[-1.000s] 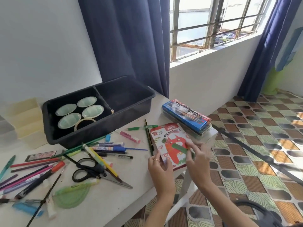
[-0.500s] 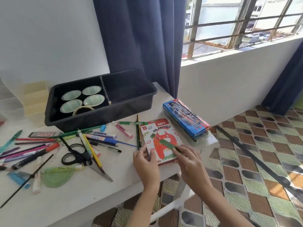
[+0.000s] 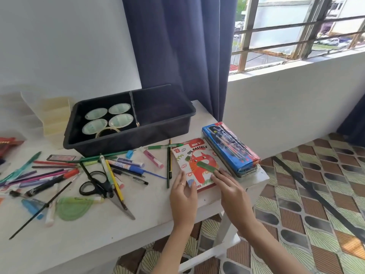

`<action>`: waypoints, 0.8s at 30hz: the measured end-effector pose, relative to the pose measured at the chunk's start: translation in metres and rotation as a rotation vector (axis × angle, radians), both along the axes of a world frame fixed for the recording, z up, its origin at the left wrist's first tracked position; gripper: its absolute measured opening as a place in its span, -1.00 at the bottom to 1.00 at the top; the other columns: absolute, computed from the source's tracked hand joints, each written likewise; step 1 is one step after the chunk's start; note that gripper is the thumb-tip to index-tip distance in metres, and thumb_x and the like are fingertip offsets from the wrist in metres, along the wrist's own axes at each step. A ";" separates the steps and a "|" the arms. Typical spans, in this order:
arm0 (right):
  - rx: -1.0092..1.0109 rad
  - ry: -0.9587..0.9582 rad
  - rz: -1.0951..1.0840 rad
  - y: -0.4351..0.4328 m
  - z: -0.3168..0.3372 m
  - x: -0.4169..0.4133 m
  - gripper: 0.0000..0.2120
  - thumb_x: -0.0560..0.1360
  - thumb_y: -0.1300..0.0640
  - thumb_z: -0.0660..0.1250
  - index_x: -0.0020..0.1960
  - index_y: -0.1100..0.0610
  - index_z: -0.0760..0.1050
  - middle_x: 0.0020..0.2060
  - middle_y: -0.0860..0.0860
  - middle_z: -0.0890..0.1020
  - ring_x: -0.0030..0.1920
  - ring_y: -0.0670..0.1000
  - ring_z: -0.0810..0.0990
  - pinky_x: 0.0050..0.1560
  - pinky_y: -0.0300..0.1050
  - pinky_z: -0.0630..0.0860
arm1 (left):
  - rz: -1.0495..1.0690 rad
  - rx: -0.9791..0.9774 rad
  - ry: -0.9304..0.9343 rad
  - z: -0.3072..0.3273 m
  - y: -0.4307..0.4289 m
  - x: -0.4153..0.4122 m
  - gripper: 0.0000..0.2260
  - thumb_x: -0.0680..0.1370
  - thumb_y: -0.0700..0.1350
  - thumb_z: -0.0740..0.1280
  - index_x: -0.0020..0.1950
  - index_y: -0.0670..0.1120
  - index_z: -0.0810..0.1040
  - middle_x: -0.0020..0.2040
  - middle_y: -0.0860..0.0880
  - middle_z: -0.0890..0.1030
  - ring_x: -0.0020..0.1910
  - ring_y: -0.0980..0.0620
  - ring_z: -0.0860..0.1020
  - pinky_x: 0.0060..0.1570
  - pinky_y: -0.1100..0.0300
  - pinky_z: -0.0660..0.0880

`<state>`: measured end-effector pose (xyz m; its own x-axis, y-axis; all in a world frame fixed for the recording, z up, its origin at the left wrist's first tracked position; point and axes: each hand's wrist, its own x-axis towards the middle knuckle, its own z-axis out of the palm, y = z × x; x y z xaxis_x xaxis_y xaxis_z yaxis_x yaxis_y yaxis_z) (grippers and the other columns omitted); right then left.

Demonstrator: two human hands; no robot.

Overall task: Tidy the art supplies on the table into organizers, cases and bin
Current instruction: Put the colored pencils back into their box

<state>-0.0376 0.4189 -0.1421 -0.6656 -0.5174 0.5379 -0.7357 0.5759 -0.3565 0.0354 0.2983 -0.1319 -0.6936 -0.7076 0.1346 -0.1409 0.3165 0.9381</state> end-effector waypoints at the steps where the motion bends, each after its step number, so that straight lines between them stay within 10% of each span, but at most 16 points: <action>1: -0.005 0.000 0.002 0.000 0.000 0.000 -0.48 0.17 0.57 0.48 0.09 0.29 0.61 0.08 0.17 0.64 0.19 0.18 0.56 0.14 0.12 0.53 | -0.016 -0.024 -0.009 0.000 0.000 0.001 -0.59 0.57 -0.13 0.28 0.42 -0.12 0.37 0.41 0.02 0.36 0.31 0.18 0.37 -0.08 0.57 0.43; 18: -0.174 -0.440 0.264 -0.124 0.068 0.053 -0.70 0.51 0.33 0.25 0.18 0.10 0.55 0.00 -0.04 0.61 -0.08 -0.10 0.52 -0.05 -0.30 0.44 | 0.327 0.092 0.206 0.084 -0.079 0.063 -0.81 0.58 -0.11 0.27 0.17 -0.03 0.56 0.02 0.14 0.60 -0.01 0.37 0.52 -0.06 0.51 0.43; 24: -0.210 -0.742 0.442 -0.181 0.081 0.104 -0.72 0.53 0.32 0.20 0.05 0.01 0.55 -0.21 -0.12 0.62 -0.22 -0.11 0.59 -0.24 -0.31 0.49 | 0.506 0.213 0.306 0.099 -0.122 0.132 -0.84 0.57 -0.16 0.27 0.10 -0.05 0.60 -0.05 0.02 0.66 -0.04 0.13 0.61 -0.10 0.35 0.52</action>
